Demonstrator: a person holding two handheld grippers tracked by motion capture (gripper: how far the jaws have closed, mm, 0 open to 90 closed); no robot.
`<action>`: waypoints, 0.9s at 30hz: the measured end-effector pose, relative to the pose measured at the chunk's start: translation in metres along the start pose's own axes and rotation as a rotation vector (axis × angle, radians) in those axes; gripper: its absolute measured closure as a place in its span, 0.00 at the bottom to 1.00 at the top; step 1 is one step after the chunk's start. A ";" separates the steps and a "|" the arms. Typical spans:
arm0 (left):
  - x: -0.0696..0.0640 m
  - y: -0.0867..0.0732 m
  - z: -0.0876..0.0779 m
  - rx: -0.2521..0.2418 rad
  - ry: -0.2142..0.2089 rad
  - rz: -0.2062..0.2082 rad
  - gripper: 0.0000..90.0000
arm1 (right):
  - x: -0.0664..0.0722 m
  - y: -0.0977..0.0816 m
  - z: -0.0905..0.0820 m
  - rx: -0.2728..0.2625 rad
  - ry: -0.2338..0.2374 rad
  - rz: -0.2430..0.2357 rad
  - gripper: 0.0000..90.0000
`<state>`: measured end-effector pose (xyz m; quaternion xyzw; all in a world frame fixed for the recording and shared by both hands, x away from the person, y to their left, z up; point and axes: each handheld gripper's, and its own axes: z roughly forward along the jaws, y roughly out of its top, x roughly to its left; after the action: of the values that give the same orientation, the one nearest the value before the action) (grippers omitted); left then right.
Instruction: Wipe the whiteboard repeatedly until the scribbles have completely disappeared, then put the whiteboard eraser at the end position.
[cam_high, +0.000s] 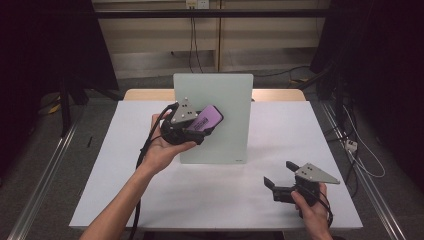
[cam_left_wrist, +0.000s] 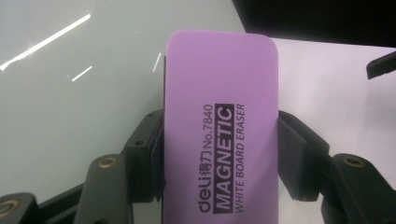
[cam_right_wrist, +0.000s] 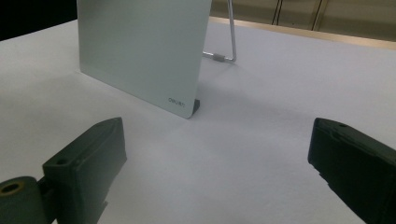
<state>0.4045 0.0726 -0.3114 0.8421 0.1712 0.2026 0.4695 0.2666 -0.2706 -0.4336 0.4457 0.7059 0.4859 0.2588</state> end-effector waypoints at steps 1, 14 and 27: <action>0.000 -0.001 -0.001 0.008 0.004 0.006 0.45 | 0.000 0.000 0.000 0.001 0.000 0.000 0.04; 0.001 -0.018 -0.006 0.026 -0.049 -0.061 0.45 | -0.002 0.000 -0.002 -0.003 -0.003 0.011 0.04; -0.017 -0.025 0.001 0.155 -0.148 -0.036 0.45 | 0.000 0.000 -0.003 -0.007 0.008 0.004 0.04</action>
<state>0.3882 0.0758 -0.3362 0.8853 0.1663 0.1176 0.4181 0.2644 -0.2723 -0.4324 0.4440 0.7044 0.4908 0.2565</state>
